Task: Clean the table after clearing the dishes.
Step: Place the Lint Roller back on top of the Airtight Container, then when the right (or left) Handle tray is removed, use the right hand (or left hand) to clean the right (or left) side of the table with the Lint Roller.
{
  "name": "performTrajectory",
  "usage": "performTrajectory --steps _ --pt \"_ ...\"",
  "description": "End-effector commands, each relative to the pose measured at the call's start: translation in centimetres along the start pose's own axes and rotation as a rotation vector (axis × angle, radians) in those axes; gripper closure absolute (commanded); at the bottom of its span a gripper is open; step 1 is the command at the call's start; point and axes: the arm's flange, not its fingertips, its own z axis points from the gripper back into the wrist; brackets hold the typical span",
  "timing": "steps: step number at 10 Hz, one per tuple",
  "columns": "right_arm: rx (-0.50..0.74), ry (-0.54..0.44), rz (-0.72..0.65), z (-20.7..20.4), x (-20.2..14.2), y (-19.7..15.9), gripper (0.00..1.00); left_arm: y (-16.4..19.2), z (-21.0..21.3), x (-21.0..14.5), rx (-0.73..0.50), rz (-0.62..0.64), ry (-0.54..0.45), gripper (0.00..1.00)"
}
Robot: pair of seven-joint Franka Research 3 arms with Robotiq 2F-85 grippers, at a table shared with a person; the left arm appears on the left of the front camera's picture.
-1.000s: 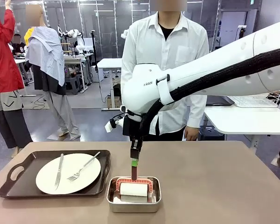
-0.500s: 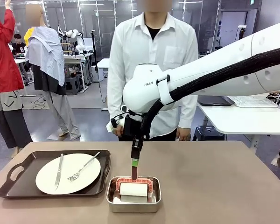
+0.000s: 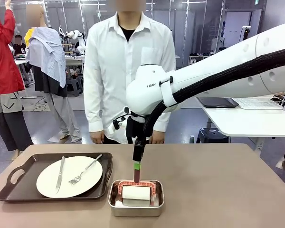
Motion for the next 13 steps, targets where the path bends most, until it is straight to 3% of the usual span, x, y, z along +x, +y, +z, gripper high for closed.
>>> performTrajectory --steps 1,13 --pt "-0.017 0.007 0.013 0.45 0.01 0.22 0.0 0.04 0.25 0.09 -0.019 -0.006 -0.015 0.0" --pt "-0.002 -0.001 0.0 0.09 0.03 -0.02 0.0 0.04 0.25 0.09 -0.019 -0.006 -0.015 0.0"
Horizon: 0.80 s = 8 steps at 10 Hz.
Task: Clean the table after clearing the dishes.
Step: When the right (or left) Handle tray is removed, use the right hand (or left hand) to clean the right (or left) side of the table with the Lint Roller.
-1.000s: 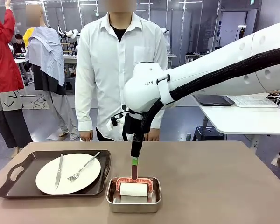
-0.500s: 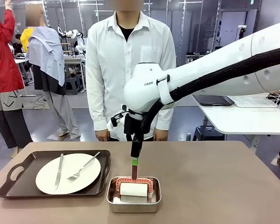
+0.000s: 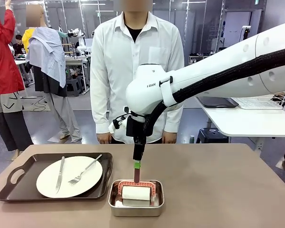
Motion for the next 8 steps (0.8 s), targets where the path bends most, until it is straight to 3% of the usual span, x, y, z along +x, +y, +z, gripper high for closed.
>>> performTrajectory --steps 1,2,3,4,6,8 --pt "0.005 -0.006 -0.003 0.0 0.0 0.2 0.0 0.0 0.2 0.1 -0.019 -0.006 -0.015 0.0" --pt "0.0 0.0 0.0 0.0 0.0 0.0 0.0 0.0 0.2 0.1 -0.019 -0.006 -0.015 0.0" --pt "-0.003 -0.092 -0.11 2.3 -1.6 -0.7 0.0 0.0 0.2 0.1 -0.019 -0.006 -0.015 0.0" --pt "0.103 -0.231 -0.179 4.3 -3.2 -0.7 0.0 0.0 0.2 0.1 -0.019 -0.006 -0.015 0.0" --pt "0.123 -0.435 -0.501 7.3 -8.6 -1.6 0.0 0.0 0.2 0.1 -0.019 -0.006 -0.015 0.0" --pt "0.272 -0.845 -0.807 10.2 -19.0 -2.7 0.0 0.0 0.2 0.1 -0.019 -0.006 -0.015 0.0"
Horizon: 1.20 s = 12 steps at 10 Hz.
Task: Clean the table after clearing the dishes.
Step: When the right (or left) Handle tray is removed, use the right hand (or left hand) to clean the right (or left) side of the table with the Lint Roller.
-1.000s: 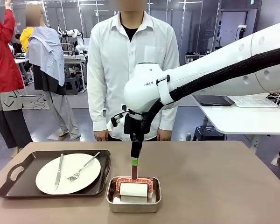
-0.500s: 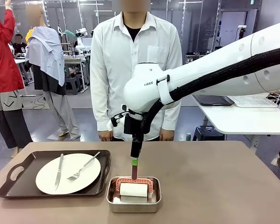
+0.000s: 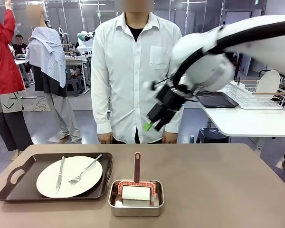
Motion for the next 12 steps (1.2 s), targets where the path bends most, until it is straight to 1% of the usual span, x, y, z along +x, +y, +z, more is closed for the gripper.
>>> performTrajectory --steps 1,3,4,5,6,7,8,9,10,11,12 --pt "0.105 -0.455 -0.355 6.2 -8.9 -3.7 0.0 0.1 0.3 0.1 -0.019 -0.006 -0.015 0.0" --pt "0.262 -0.643 -0.569 12.5 -16.3 -7.5 0.0 0.1 0.3 0.1 -0.019 -0.006 -0.015 0.0" --pt "0.281 -0.765 -0.676 15.8 -20.4 -9.1 0.0 0.1 0.3 0.1 -0.019 -0.006 -0.015 0.0" --pt "0.308 -0.83 -0.723 18.8 -24.2 -10.0 0.0 0.1 0.3 0.1 -0.019 -0.006 -0.015 0.0" --pt "0.31 -0.865 -0.762 21.4 -28.0 -10.9 0.0 0.1 0.3 0.1 -0.019 -0.006 -0.015 0.0" --pt "0.248 -0.918 -0.846 23.6 -32.3 -12.0 0.0 0.1 0.3 0.1 -0.019 -0.006 -0.015 0.0" --pt "0.216 -0.965 -0.901 25.2 -37.2 -12.7 0.0 0.1 0.3 0.1 -0.019 -0.006 -0.015 0.0" --pt "0.211 -1.005 -0.922 25.5 -40.4 -12.8 0.0 0.1 0.3 0.1 -0.019 -0.006 -0.015 0.0" --pt "0.209 -1.049 -0.909 25.4 -42.1 -12.8 0.0 0.1 0.3 0.1 -0.019 -0.006 -0.015 0.0" --pt "0.162 -1.064 -0.92 25.1 -42.8 -13.2 0.0 0.1 0.3 0.1 -0.019 -0.006 -0.015 0.0" --pt "0.129 -1.039 -0.951 24.7 -43.1 -13.8 0.0 0.1 0.3 0.1 -0.019 -0.006 -0.015 0.0"
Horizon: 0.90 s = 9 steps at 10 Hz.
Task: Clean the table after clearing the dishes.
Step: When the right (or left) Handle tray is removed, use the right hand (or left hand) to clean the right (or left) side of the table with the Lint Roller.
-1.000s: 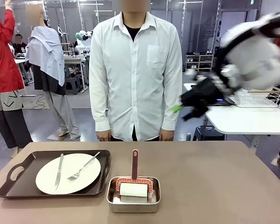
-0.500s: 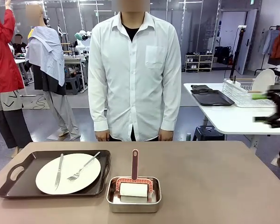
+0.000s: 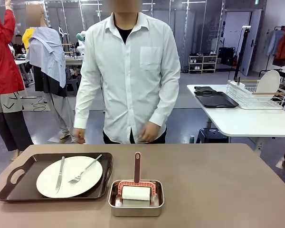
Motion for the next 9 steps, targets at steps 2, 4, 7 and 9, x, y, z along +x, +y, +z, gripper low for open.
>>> performTrajectory --steps 2,4,7,9 --pt "0.016 0.011 0.001 0.01 0.31 0.72 0.0 0.07 0.33 0.09 -0.019 -0.006 -0.017 0.0" --pt "0.016 0.011 0.001 0.01 0.31 0.72 0.0 0.07 0.33 0.09 -0.019 -0.006 -0.017 0.0" --pt "0.016 0.011 0.001 0.01 0.31 0.72 0.0 0.07 0.33 0.09 -0.019 -0.006 -0.017 0.0" --pt "0.016 0.011 0.001 0.01 0.31 0.72 0.0 0.07 0.33 0.09 -0.019 -0.006 -0.017 0.0"
